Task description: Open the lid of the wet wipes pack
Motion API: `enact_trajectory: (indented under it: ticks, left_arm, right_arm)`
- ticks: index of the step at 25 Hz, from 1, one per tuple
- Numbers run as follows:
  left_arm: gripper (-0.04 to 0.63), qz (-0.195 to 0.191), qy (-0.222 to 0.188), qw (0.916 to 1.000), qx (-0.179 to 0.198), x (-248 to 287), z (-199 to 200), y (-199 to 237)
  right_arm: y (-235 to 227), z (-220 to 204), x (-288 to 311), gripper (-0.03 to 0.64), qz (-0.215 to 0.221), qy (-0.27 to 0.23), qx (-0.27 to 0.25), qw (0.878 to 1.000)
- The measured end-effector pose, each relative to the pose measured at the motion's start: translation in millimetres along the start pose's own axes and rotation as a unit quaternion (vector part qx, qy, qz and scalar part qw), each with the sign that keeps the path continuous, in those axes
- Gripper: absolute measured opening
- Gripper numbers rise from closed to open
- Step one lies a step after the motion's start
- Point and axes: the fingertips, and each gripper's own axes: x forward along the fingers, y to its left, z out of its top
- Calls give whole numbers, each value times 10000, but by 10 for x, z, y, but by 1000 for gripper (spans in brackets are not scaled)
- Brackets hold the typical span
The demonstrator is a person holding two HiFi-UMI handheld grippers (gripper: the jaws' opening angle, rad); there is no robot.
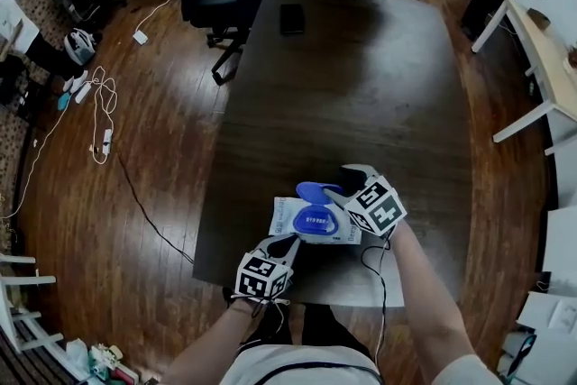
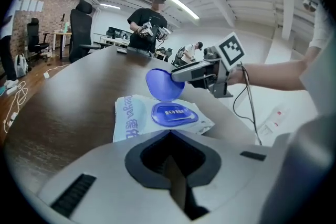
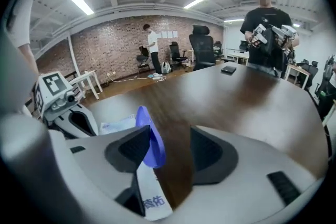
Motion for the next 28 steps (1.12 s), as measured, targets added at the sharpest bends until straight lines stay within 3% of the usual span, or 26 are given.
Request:
enact_trajectory:
  ticks: [3, 8, 15, 19, 21, 26, 28]
  left_arm:
    - [2, 28, -116, 9999, -46, -69, 51, 13]
    - [2, 64, -326, 9994, -74, -147, 99, 1]
    - [2, 42, -893, 9960, -19, -436, 418, -37]
    - [2, -105, -1365, 9905, 82, -730, 718, -220]
    - [2, -182, -1634, 9862, 198, -924, 886, -334]
    - [2, -407, -2185, 9732, 589, -1437, 1235, -613]
    - [2, -497, -2308, 9692, 694, -1615, 1302, -703]
  right_arm:
    - [-145, -82, 82, 249, -321, -50, 383, 9987]
    - [-143, -141, 39, 249, -487, -187, 755, 9958]
    - [199, 111, -438, 249, -651, -920, 1024, 9883]
    - [568, 224, -988, 243, -785, -1668, 1504, 9713]
    - [783, 269, -1253, 207, -854, -1990, 1663, 9620]
    - [1283, 337, -1748, 152, -1174, -2360, 1527, 9525]
    - [1464, 399, -1960, 117, -1262, -2604, 1622, 9434]
